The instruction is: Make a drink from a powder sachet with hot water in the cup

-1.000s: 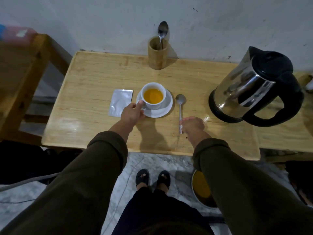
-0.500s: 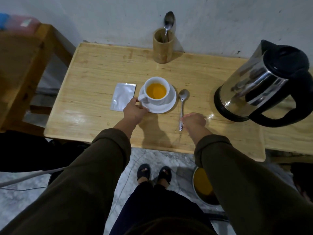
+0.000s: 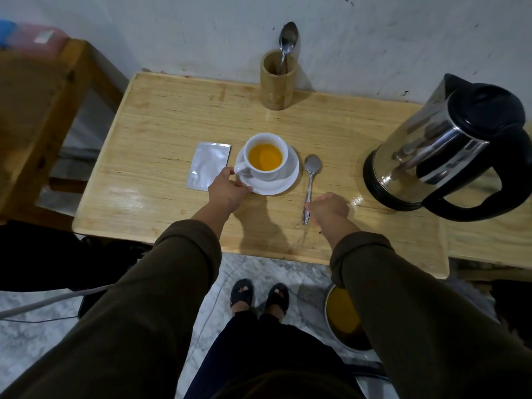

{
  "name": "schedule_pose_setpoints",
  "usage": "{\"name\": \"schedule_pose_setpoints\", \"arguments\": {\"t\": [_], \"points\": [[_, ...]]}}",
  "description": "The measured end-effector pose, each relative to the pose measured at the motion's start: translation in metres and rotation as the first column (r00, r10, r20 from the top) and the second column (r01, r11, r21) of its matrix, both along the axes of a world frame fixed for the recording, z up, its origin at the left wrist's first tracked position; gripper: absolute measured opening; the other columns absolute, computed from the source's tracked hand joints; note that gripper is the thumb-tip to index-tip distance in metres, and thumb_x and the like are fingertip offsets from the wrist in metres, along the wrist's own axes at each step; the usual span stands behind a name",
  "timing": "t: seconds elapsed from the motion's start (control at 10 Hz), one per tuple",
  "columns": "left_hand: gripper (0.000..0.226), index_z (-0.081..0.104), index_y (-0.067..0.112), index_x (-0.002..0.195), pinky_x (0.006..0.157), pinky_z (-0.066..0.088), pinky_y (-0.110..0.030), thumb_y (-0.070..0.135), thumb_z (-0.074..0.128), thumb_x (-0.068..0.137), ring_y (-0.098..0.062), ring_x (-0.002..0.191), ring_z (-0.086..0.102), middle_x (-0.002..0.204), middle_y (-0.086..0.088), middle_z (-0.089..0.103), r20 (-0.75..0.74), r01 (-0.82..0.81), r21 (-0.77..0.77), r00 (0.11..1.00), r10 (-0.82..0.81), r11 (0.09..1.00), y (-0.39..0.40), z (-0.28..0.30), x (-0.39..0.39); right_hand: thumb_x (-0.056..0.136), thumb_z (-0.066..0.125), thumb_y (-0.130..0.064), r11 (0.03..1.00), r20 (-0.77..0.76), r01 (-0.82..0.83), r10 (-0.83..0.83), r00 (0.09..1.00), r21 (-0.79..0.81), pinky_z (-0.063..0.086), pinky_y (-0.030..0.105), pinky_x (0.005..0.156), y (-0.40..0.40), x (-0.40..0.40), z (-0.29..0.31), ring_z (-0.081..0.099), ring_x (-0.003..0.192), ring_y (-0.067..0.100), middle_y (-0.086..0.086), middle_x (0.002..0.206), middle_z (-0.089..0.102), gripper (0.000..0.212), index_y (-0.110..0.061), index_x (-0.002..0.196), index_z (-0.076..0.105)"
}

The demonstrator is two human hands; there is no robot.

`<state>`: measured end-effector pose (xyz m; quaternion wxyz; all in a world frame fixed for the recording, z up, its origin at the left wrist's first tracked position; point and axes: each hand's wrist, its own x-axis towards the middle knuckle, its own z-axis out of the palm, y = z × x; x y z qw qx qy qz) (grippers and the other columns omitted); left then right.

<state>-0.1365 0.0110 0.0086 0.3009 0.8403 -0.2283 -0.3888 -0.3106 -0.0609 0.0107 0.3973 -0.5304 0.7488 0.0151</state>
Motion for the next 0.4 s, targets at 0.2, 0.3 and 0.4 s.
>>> {"name": "schedule_pose_setpoints", "arguments": {"t": [0.2,0.3,0.4], "points": [[0.052,0.045,0.017,0.132,0.094,0.046,-0.034,0.020,0.066,0.084,-0.026,0.114,0.059,0.112,-0.010,0.068,-0.015,-0.015,-0.022,1.000,0.015,1.000,0.001,0.001,-0.003,0.085,0.067,-0.025,0.999,0.059,0.040,-0.042,0.997,0.032,0.056,0.038,0.091,0.000,0.001,0.007,0.070,0.096,0.030,0.011,0.090,0.067,0.038,-0.015,0.055,0.044],[0.061,0.036,0.018,0.139,0.090,0.045,-0.033,0.022,0.065,0.085,-0.026,0.115,0.058,0.117,-0.012,0.066,-0.061,-0.043,-0.053,0.997,0.040,0.998,0.003,0.003,0.000,0.087,0.063,-0.029,0.999,0.031,0.031,-0.031,0.999,-0.018,0.053,0.032,0.085,0.004,0.000,0.012,0.068,0.093,0.029,0.012,0.095,0.069,0.038,-0.017,0.057,0.041],[0.065,0.032,0.018,0.142,0.090,0.045,-0.033,0.024,0.064,0.086,-0.027,0.116,0.058,0.117,-0.012,0.065,-0.052,-0.031,-0.055,0.998,0.028,0.998,0.010,0.009,0.004,0.089,0.058,-0.022,0.992,0.040,0.064,-0.060,0.997,-0.111,0.049,0.030,0.081,0.013,-0.003,0.020,0.059,0.087,0.025,0.011,0.090,0.062,0.035,-0.014,0.059,0.043]]}}
